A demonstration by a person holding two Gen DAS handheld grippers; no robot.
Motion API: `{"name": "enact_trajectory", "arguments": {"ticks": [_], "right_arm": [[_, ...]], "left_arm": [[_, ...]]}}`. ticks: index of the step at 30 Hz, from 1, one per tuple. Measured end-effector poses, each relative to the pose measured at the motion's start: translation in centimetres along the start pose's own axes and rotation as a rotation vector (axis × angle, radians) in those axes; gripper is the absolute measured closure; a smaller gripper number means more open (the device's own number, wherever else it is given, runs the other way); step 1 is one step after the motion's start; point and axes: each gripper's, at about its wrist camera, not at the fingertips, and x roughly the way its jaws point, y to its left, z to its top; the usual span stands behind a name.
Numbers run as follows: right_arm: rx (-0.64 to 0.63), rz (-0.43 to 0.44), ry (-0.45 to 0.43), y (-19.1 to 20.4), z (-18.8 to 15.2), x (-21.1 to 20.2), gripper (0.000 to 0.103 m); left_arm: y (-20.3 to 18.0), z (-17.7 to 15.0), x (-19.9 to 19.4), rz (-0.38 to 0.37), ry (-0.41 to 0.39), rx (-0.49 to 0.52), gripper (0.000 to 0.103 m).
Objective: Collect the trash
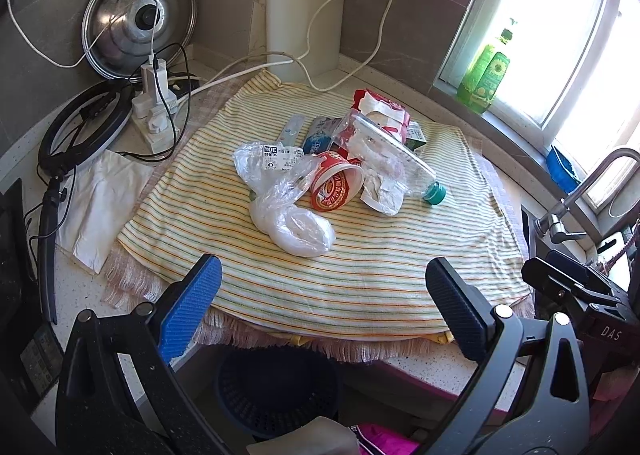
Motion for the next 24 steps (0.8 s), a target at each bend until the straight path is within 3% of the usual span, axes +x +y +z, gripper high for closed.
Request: {"name": "enact_trajectory", "arguments": {"ticks": [24], "right_arm": [[0.005,0.01,0.002,0.45,-0.05,-0.1,0.001]], "left_arm": [[-0.11,-0.13,0.36,0.0,0.006,-0.003,0.0]]}}
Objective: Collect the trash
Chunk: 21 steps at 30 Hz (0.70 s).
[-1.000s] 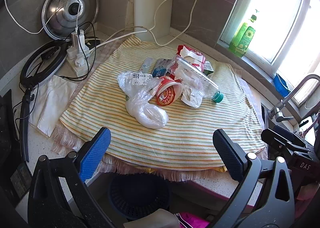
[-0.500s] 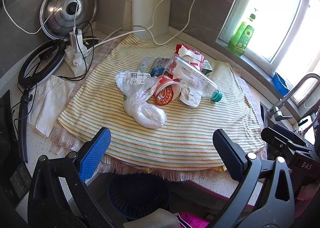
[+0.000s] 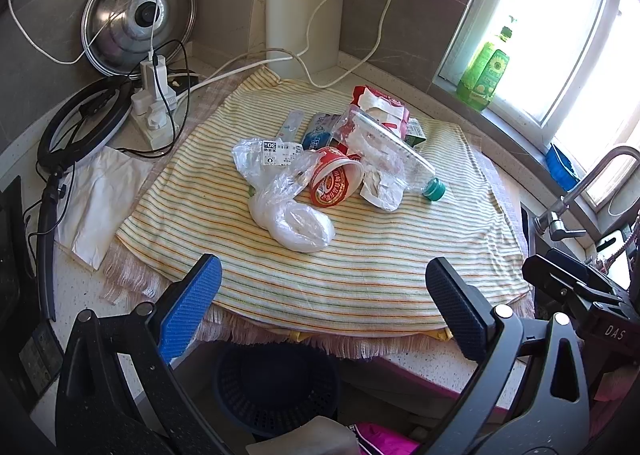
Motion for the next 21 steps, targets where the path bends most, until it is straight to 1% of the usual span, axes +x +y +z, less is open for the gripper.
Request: {"name": "enact_trajectory", "arguments": {"ticks": [21], "right_arm": [[0.01,0.004,0.008,-0.26,-0.44,0.04,0.001]], "left_arm": [[0.04,-0.05,0.01,0.0,0.003,0.002,0.0]]}}
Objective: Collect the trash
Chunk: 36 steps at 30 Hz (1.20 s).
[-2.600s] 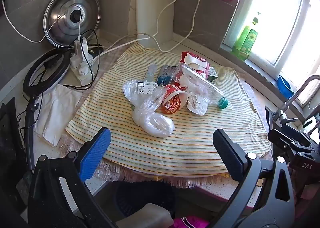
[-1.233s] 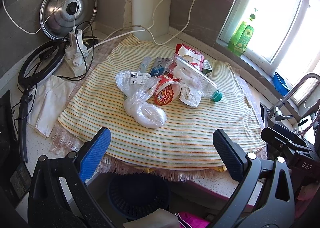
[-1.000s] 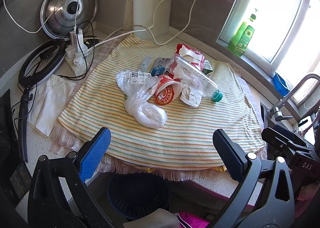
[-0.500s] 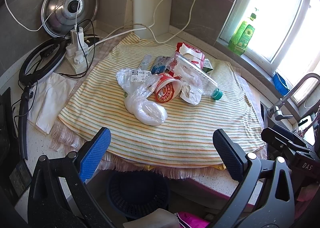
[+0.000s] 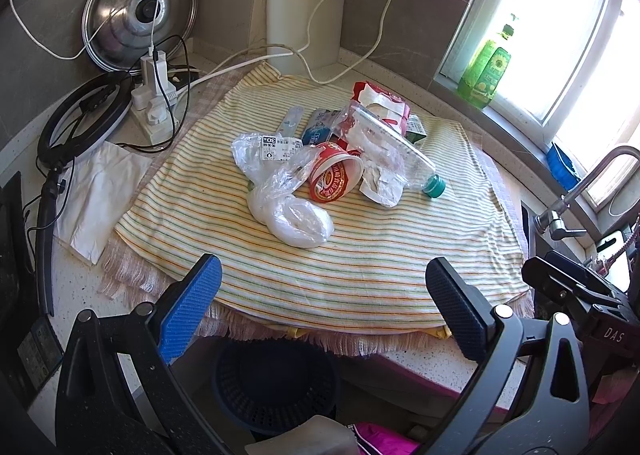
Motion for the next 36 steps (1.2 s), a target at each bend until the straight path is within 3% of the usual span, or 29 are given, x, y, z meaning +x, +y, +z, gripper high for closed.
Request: {"name": "enact_trajectory", "arguments": {"ticks": [18,31,36], "right_arm": [[-0.025,0.015,0.031,-0.5,0.8,1.6,0.001],[-0.143,0.02,0.048,-0.4,3.4,4.7,0.003],[-0.171,0.039,0.056,-0.9,5.3,6.3,0.003]], "left_arm": [[0.6,-1.3,0.2,-0.002,0.014,-0.022,0.0],[3.4,1.0,3.5,0.004,0.084,-0.115,0.0],[4.5,1.5,5.0,0.005,0.109,-0.164,0.008]]}}
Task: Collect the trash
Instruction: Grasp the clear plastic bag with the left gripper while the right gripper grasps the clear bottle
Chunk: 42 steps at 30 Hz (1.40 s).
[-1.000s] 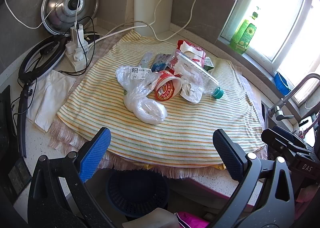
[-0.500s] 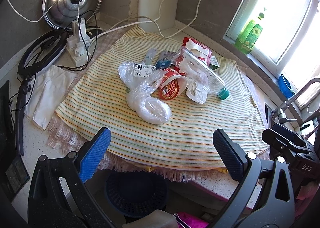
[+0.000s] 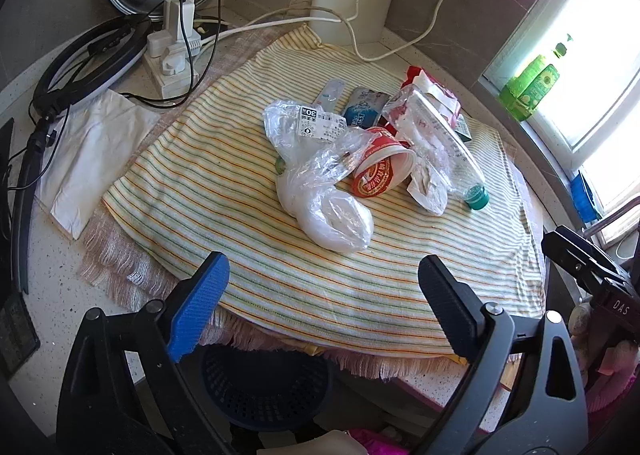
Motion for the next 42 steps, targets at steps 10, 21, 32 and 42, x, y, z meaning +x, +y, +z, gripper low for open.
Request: {"name": "enact_trajectory", "arguments": {"ticks": [10,21,32,42], "right_arm": [[-0.101,0.008,0.028,-0.6,3.6,3.4,0.003],[-0.217,0.04,0.118,-0.5,7.7,8.7,0.003],[-0.346,0.048,0.194,0.7,9.1,13.2,0.01],[-0.438,0.028,0.231,1.6,9.7,15.7,0.018]], "left_arm": [[1.7,2.0,3.6,-0.011,0.041,-0.099,0.017],[1.9,3.0,6.9,-0.017,0.097,-0.155,0.023],[2.2,4.1,8.9,0.003,0.116,-0.191,0.027],[1.5,4.6,10.6,0.019,0.136,-0.177,0.034]]}}
